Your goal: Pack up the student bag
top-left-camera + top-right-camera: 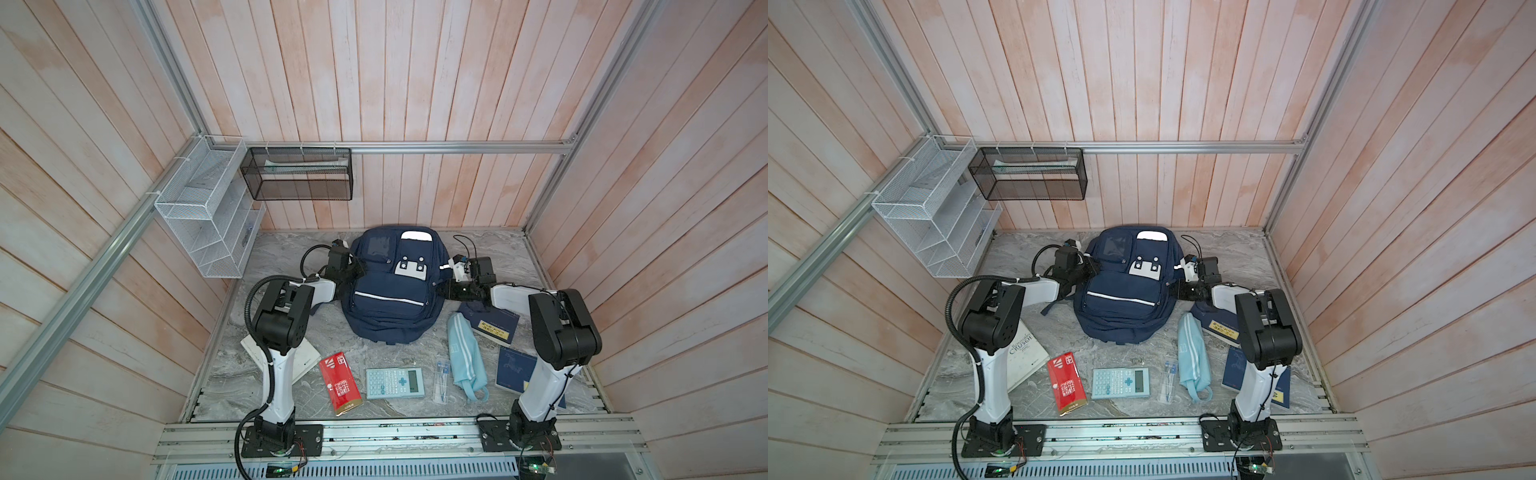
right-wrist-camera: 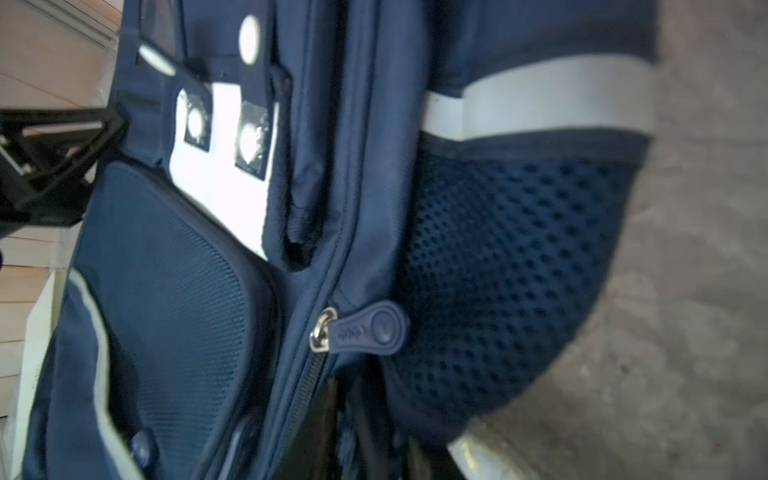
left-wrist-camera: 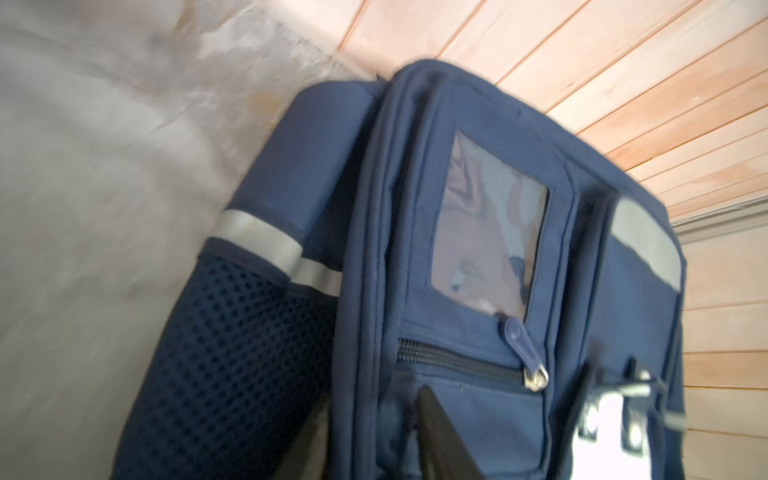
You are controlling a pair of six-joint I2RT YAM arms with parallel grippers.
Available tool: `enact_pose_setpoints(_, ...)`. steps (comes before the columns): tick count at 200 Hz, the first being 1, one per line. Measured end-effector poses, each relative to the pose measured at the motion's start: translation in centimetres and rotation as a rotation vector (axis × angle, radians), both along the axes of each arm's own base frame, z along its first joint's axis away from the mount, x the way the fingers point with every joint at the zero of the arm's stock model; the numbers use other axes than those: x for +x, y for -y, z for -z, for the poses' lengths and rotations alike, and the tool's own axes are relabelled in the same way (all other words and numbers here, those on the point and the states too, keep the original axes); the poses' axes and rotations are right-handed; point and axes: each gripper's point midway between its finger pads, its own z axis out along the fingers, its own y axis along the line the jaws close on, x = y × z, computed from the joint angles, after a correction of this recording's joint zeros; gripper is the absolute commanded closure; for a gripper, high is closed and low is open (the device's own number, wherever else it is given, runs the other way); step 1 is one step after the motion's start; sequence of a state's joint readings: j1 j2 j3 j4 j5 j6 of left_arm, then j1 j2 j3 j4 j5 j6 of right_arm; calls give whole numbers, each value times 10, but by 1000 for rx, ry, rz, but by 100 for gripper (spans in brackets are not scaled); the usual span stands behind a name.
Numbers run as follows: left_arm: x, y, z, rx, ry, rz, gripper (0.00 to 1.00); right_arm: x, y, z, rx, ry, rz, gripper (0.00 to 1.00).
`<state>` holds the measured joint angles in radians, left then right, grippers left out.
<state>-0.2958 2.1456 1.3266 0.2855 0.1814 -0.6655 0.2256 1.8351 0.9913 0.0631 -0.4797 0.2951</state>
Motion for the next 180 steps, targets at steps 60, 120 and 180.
enact_pose_setpoints(60,14,17,-53,19,74,66,22,-29,-4,-39,-60,32,-7,21)
enact_pose_setpoints(120,-102,-12,-105,36,112,84,24,28,59,-53,-70,83,166,18)
enact_pose_setpoints(180,-237,10,-17,10,-93,176,52,84,58,-12,-84,13,158,77)
